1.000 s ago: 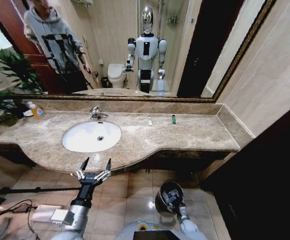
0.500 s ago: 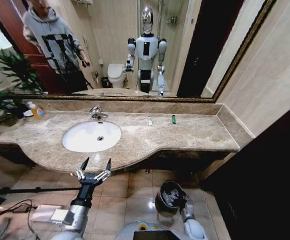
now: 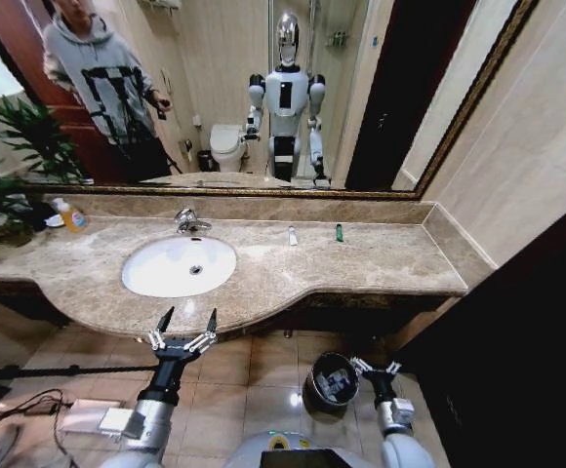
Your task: Pick up the trash from the sink and place it in the trash bin.
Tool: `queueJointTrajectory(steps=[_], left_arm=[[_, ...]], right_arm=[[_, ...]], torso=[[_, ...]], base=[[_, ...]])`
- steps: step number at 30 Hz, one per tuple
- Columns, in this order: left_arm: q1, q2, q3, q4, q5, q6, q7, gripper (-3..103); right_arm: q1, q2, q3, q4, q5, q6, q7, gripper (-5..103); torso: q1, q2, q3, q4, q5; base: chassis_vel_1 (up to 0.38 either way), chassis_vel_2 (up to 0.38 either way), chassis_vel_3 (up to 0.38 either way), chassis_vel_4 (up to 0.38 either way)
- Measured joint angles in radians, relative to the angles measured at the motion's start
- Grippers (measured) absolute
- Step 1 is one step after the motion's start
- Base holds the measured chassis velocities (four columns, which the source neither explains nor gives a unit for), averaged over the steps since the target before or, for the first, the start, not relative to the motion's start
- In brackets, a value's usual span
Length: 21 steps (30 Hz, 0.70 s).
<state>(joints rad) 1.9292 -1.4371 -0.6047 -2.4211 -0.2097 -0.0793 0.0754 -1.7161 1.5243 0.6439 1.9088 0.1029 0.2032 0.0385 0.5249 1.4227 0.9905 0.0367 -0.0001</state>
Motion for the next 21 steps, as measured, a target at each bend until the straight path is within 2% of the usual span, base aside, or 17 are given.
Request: queueJointTrajectory(steps=[5, 11, 18, 21], left_arm=[[0.0, 0.0, 0.0, 0.0, 0.0, 0.0, 0.0, 100], [0.0, 0.0, 0.0, 0.0, 0.0, 0.0, 0.0, 100], [0.0, 0.0, 0.0, 0.0, 0.0, 0.0, 0.0, 100], [0.0, 0.0, 0.0, 0.0, 0.0, 0.0, 0.0, 100]], right_arm=[[0.032, 0.01, -0.001, 0.075, -0.041, -0.032, 0.002, 100], [0.067, 0.002, -0.016, 0.113, -0.007, -0.097, 0.002, 100], [0.18, -0.045, -0.053, 0.12, 0.01, -0.183, 0.007, 100], [0.243, -0.086, -0.071, 0.096, 0.013, -0.216, 0.001, 100]], torso=[[0.0, 0.0, 0.0, 0.0001, 0.0002], [0.0, 0.0, 0.0, 0.0, 0.0002], [0.0, 0.0, 0.0, 0.0001, 0.0001], [0.0, 0.0, 0.0, 0.0001, 0.0002]], base=[[0.0, 0.0, 0.0, 0.0], [0.0, 0.0, 0.0, 0.0], [0.0, 0.0, 0.0, 0.0], [0.0, 0.0, 0.0, 0.0]])
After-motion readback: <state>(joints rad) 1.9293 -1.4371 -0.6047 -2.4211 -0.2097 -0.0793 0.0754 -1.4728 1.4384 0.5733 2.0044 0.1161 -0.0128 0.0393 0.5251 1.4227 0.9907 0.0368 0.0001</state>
